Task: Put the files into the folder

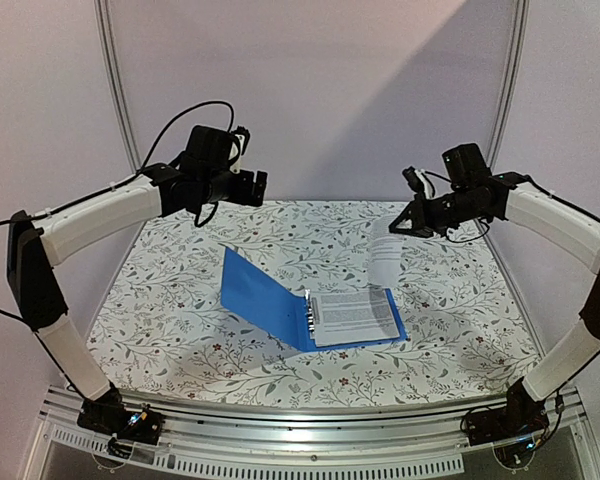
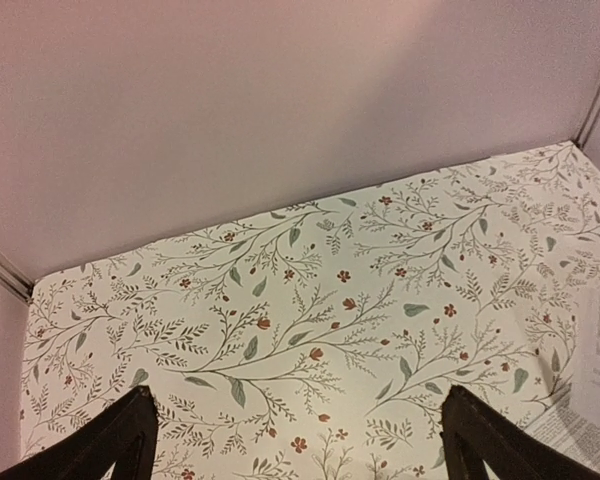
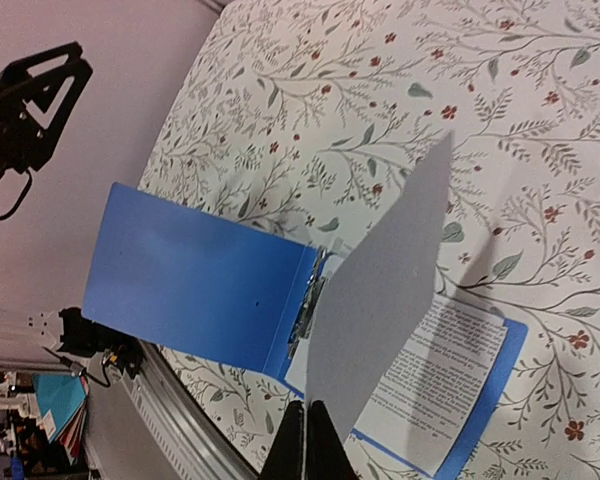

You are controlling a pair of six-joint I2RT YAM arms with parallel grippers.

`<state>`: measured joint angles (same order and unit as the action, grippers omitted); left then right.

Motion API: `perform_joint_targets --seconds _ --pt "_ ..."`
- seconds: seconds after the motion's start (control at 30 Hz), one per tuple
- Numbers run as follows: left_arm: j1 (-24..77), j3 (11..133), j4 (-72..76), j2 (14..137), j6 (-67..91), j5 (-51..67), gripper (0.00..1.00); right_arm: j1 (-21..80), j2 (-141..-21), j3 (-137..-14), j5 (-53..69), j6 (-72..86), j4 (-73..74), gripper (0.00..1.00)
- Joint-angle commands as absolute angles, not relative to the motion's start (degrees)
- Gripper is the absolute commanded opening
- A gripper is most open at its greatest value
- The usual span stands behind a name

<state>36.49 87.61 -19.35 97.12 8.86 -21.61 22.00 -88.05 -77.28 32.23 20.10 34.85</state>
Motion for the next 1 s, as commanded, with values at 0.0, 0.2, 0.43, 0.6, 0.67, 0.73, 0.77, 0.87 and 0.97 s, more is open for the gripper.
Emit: perform_joint_targets --seconds 0.0,0.2,0.43,0.6,0.67,0.73,0.77,0.87,0.97 --pt "37.2 85.99 -15.37 95.18 8.77 -23.98 1.0 23.7 -90.79 -80.29 39.91 17.8 43.13 0.0" --pt "36.91 85.74 -15.38 95.11 8.39 -24.5 0.99 23.73 -94.36 -78.49 39.85 15.93 47.96 0.0" --pt "36.76 85.43 -15.29 95.23 8.48 -24.61 0.99 23.73 -104.91 -77.82 32.58 14.43 49.87 0.0" --pt "36.75 85.34 -15.34 95.77 8.49 -24.35 1.0 23.7 -111.02 -82.14 27.8 13.3 51.12 0.0" --pt "36.74 85.34 -15.42 95.93 8.52 -24.35 1.0 23.69 -112.49 -82.89 27.53 13.14 50.92 0.0" --pt "36.74 85.34 -15.46 96.03 8.62 -24.26 1.0 23.73 -113.13 -83.13 27.59 13.01 50.71 0.0" --pt "36.74 85.34 -15.47 96.12 8.67 -24.26 0.99 23.71 -113.44 -83.19 27.61 12.77 50.53 0.0" --pt "36.74 85.34 -15.47 96.38 8.7 -24.19 0.99 23.73 -114.01 -83.95 26.19 12.1 50.74 0.0" --pt "36.74 85.34 -15.47 96.63 8.8 -23.95 0.99 23.73 -115.45 -85.95 24.68 10.94 51.71 0.0"
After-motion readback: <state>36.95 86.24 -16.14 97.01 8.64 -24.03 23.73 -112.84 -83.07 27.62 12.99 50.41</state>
